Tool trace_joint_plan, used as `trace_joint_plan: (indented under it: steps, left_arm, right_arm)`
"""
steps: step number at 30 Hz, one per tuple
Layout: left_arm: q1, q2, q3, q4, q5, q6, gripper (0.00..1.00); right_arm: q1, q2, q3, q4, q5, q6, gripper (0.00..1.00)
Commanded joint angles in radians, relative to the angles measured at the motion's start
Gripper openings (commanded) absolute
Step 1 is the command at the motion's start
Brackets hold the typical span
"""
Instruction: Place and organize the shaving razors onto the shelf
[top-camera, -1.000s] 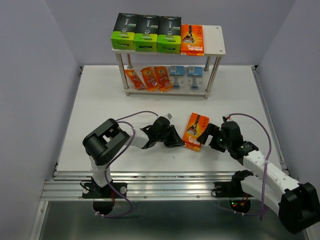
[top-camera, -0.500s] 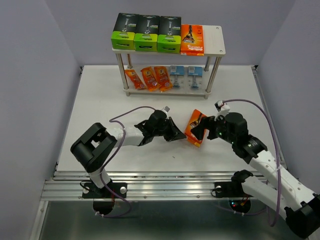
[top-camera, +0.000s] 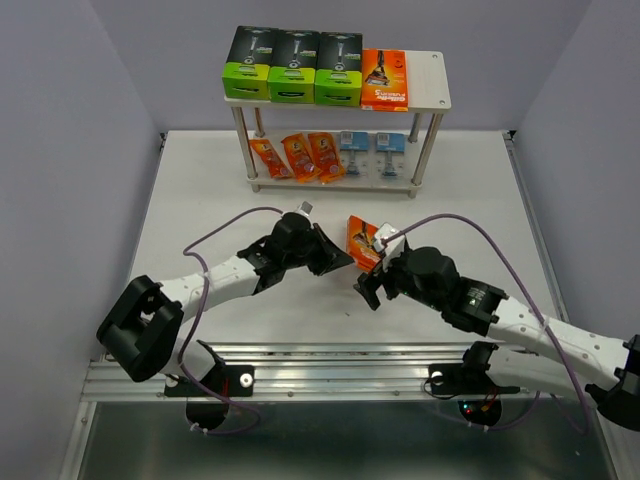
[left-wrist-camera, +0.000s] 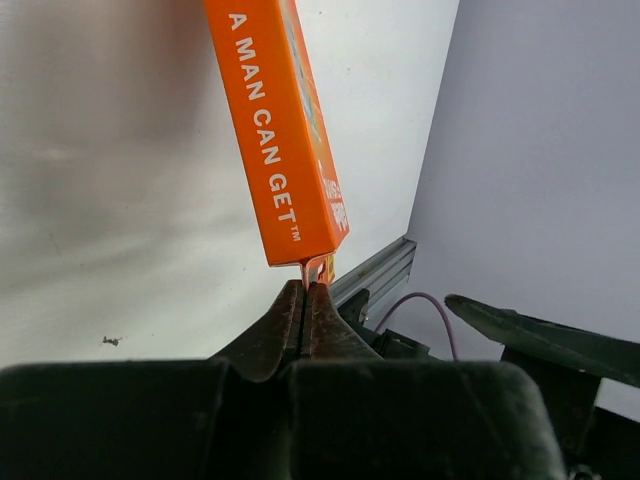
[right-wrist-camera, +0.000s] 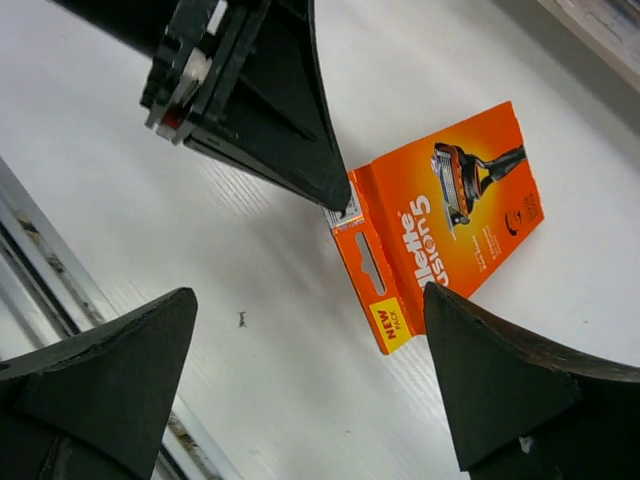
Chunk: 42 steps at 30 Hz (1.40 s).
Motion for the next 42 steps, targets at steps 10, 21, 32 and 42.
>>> trace_joint_plan:
  steps: [10, 21, 32, 42]
  left_arm:
    - [0.005, -0.089, -0.010, -0.074, -0.061, -0.006, 0.00]
    - [0.004, -0.112, -0.012, -0.086, -0.046, -0.015, 0.00]
    - [0.004, -0.157, -0.007, -0.101, -0.060, -0.021, 0.00]
    - [0.004, -0.283, 0.006, -0.129, -0.106, 0.009, 0.78]
  right_arm:
    - [0.099, 0.180, -0.049, 0.278, 0.212, -0.448, 1.00]
    - [0.099, 0.372, -0.026, 0.322, 0.282, -0.482, 1.00]
    - [0.099, 0.446, -0.097, 0.504, 0.461, -0.468, 0.31]
    - [0.099, 0.265, -0.107, 0.461, 0.508, -0.471, 0.20]
